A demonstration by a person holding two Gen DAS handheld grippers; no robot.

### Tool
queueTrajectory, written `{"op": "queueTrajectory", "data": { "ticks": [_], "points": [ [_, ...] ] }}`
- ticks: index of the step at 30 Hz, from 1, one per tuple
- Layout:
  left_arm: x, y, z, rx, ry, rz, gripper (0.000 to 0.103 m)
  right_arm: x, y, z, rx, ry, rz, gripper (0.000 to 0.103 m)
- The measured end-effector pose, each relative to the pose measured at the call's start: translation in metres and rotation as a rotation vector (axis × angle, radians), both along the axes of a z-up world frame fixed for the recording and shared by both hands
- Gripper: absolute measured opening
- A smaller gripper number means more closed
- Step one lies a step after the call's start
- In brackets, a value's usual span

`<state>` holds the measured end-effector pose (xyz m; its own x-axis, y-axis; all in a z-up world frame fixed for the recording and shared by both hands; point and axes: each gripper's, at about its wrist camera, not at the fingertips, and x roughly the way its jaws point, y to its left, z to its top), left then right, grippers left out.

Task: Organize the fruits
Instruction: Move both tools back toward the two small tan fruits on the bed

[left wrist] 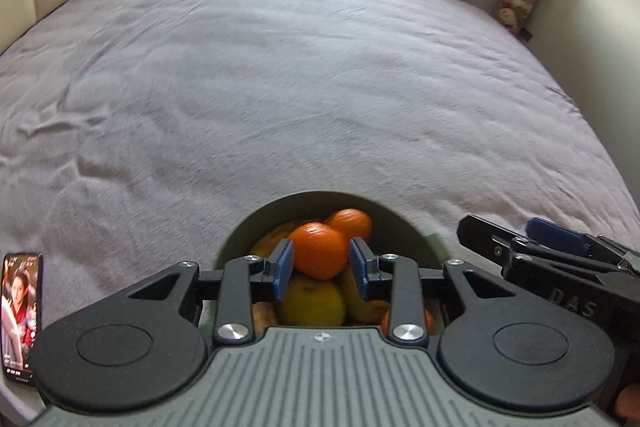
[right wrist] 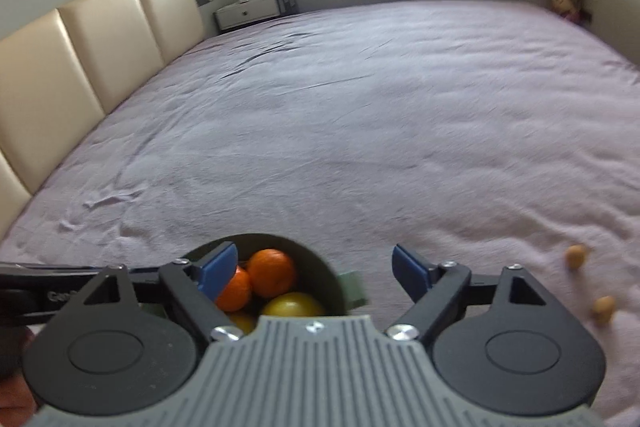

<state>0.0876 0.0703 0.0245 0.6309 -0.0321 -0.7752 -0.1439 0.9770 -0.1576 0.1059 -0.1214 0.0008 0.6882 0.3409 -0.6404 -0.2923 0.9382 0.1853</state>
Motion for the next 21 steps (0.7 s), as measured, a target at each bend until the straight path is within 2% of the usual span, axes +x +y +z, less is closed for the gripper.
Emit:
{"op": "queueTrajectory", "data": {
  "ticks": [4, 9, 15, 21],
  "points": [
    [-0.005, -0.024, 0.01, 0.024, -0.058, -0.056, 0.045, -0.009, -0.02, 0.008, -0.098, -0.044, -0.093, 0.091],
    [-0.01, -0.053, 0.016, 0.028, -0.112, -0.129, 0.05, -0.021, -0.045, 0.016, -0.176, -0.09, -0.159, 0.091],
    [-0.014, -0.088, 0.017, 0.056, -0.149, -0.22, 0.058, -0.043, -0.08, 0.012, -0.273, -0.144, -0.167, 0.092],
    [-0.019, -0.127, 0.017, 0.118, -0.192, -0.306, 0.066, -0.052, -0.114, -0.007, -0.298, -0.099, -0.219, 0.093]
  ]
}}
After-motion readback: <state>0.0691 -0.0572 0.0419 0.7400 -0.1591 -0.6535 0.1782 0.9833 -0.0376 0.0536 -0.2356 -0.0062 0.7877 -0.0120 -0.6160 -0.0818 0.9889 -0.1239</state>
